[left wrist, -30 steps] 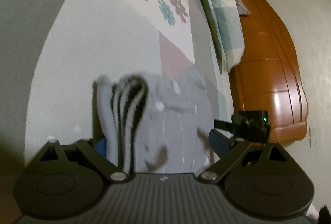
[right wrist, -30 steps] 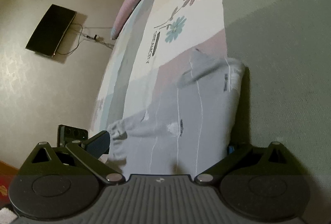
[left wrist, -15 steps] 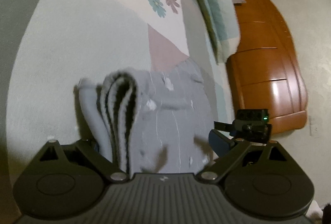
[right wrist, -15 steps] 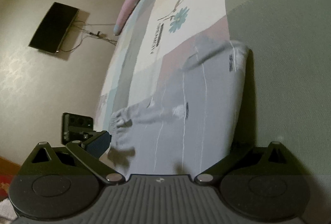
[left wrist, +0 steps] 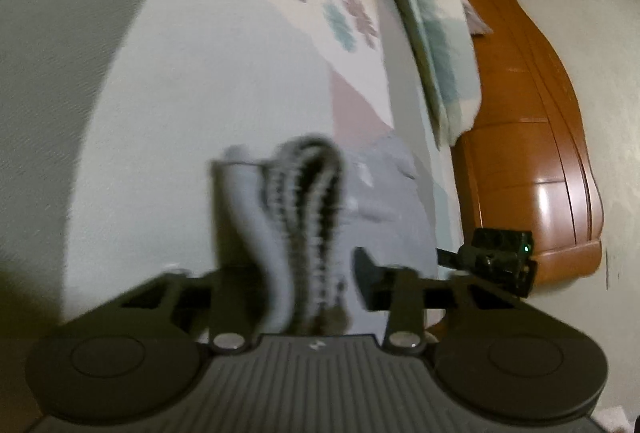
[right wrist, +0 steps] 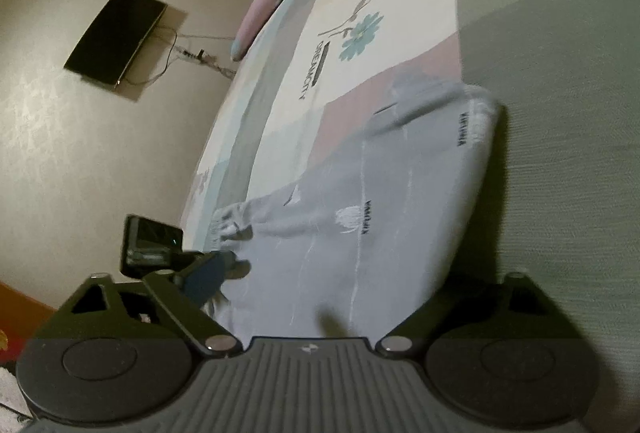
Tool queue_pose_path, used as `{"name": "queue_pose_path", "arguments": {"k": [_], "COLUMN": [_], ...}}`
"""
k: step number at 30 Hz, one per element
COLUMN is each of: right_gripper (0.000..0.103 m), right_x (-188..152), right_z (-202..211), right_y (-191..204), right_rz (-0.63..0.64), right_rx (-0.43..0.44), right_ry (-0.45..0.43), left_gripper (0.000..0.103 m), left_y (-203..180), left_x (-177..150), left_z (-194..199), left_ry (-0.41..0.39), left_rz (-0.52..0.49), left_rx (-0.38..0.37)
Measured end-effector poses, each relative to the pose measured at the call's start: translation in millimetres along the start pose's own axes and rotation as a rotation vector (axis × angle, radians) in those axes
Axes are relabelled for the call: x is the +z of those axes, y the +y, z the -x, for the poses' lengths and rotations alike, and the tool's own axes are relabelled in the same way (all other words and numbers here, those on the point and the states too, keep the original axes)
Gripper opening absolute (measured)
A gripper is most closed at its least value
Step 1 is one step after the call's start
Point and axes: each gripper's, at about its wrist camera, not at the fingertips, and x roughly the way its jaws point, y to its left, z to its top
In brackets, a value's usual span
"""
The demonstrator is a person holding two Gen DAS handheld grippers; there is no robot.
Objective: Fold clothes
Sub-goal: 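Close both tools on the folded waistband edge of the sweatpants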
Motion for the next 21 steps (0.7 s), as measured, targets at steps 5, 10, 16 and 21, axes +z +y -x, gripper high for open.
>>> {"name": "queue_pose_path", "arguments": {"k": [5,10,16,21], "right_gripper": [0.067,0.003,0.004,0.007], "right_x": [-0.1,-10.0,-14.6,-20.0], "right_z": [4.4,16.7,17.2,19.7], "right_y": [-4.8,-43.9,-25.8,-9.4], "right_rz": [-0.004,-0.158,-0.060,0.010], "right_rx": [-0.049,-0.060,-0.130,-0.179], "right_ry": [0.000,-0.047,-0.061,-0.105], "left_gripper": [0.026,0.025,0.024,0.020], "left_y": [-0.1,-3.9,-20.0,-45.2], "left_x": [-2.4,-6.9,-12.2,-13.0], "left_z": [-0.3,1.8,1.8,2.8], "left_ry": [-0.003,-0.027,-0.070,-0.068], "left_rz": [-0.008,-0.014,-0.019,-0.087], "left_rx": [0.019,0.041,0.116,0.193]}}
